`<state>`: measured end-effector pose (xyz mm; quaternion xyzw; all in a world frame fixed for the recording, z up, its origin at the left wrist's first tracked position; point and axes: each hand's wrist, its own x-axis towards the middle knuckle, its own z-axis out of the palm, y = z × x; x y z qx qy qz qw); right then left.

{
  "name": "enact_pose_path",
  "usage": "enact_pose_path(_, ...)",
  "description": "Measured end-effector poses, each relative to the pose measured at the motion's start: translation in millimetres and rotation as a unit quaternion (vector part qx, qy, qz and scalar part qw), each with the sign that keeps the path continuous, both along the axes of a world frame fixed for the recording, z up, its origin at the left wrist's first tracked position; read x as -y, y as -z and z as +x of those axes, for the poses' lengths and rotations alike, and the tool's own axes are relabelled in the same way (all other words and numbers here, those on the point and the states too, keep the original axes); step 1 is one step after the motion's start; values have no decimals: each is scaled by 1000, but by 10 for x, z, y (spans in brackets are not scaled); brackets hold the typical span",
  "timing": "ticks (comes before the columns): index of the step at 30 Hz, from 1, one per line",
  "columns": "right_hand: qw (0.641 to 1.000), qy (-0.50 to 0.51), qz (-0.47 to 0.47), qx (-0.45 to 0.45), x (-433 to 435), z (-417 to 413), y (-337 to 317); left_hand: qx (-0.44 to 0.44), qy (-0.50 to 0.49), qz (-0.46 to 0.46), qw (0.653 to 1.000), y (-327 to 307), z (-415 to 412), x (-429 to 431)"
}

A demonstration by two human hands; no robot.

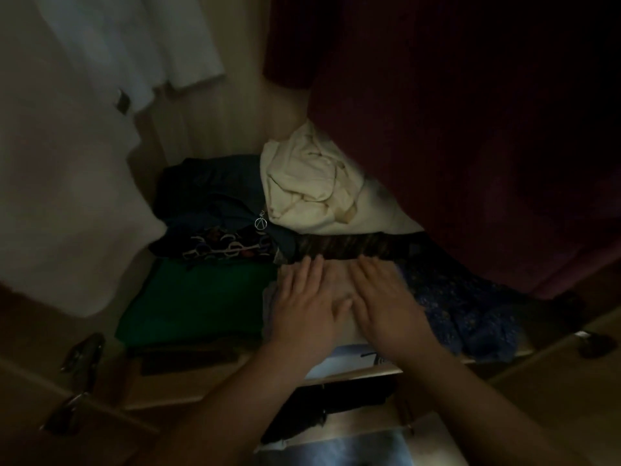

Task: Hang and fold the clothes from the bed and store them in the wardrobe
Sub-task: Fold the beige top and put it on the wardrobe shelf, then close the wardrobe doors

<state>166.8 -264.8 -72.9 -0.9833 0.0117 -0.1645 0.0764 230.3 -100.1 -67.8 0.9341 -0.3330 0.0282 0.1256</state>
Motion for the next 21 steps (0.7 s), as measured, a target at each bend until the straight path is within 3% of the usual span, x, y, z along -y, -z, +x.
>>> enact_pose_path(4, 997, 38, 15, -58, -28, 41, 280, -22, -10, 51, 998, 303, 74, -6)
enact_pose_path(13, 996, 37, 23, -82, 1, -154, -116, -28, -19, 64, 997, -133, -98, -10)
enact_pose_path(17, 996, 80, 26, -42, 153, -678, -400, 0, -28, 36, 999, -458, -385, 20)
enact_pose_path(21, 991, 121, 39, -32, 315, -1451, -612, 11, 27, 3, 1000, -606, -1019, 256)
